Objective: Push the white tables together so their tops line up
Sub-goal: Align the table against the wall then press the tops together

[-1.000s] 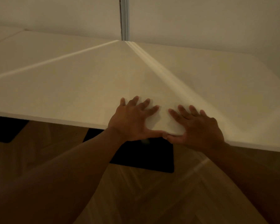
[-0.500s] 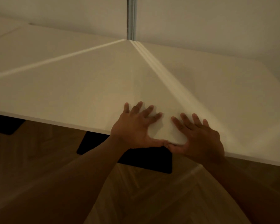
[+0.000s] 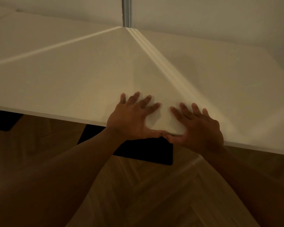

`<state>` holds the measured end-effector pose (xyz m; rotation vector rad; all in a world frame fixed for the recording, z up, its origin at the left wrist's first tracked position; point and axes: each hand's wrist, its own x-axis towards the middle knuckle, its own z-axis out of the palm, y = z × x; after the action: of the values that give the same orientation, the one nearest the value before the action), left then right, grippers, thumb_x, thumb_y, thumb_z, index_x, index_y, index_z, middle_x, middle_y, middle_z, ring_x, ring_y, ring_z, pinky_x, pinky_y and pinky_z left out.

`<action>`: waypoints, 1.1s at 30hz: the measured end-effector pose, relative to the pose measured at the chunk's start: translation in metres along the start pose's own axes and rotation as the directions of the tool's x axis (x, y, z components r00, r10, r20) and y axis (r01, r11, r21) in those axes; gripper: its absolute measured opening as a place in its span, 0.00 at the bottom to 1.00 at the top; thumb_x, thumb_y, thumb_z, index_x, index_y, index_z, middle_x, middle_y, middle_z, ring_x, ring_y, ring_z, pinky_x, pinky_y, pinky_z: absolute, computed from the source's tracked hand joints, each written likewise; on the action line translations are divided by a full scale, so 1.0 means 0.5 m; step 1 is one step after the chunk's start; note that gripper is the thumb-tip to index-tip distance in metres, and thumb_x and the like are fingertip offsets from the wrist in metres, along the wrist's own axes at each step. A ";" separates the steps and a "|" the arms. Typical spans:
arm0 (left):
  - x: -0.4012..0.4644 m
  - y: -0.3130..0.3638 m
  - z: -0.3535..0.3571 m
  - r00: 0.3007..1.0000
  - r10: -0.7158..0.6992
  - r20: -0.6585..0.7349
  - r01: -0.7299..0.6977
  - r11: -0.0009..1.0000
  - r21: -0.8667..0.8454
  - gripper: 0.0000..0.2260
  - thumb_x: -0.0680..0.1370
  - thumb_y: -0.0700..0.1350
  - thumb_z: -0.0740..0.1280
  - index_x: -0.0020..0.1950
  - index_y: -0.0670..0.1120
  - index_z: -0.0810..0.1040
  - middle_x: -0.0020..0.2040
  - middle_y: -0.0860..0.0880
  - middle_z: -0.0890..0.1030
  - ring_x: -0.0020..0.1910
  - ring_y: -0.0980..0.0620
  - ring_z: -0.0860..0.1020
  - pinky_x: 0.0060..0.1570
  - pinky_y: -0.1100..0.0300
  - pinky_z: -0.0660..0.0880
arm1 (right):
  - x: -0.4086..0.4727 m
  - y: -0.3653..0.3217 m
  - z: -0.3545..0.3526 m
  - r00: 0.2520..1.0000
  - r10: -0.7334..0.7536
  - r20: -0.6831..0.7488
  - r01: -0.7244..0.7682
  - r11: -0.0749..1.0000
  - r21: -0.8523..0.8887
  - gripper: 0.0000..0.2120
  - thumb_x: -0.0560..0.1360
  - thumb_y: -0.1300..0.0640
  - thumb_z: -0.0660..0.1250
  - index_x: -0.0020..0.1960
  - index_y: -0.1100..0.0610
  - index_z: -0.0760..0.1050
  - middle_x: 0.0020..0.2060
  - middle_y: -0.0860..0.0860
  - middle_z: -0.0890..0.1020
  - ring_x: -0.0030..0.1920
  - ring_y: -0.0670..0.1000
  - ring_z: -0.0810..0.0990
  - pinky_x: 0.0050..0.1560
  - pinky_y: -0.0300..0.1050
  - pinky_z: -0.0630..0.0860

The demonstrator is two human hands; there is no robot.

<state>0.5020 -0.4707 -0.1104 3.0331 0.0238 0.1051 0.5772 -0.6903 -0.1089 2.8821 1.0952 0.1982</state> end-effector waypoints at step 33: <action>-0.400 -0.921 -0.141 0.991 -0.090 0.096 0.080 0.991 0.105 0.43 0.69 0.80 0.42 0.80 0.62 0.41 0.83 0.50 0.45 0.81 0.48 0.47 0.78 0.49 0.49 | 0.335 -0.968 -0.051 0.939 -0.342 0.026 0.331 0.922 0.202 0.29 0.80 0.41 0.40 0.79 0.47 0.52 0.79 0.53 0.57 0.78 0.61 0.53 0.73 0.71 0.54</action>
<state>0.2920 -0.0092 -0.1035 3.1282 0.1550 -0.0570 0.3795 -0.2169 -0.1121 2.7718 1.6580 -0.0147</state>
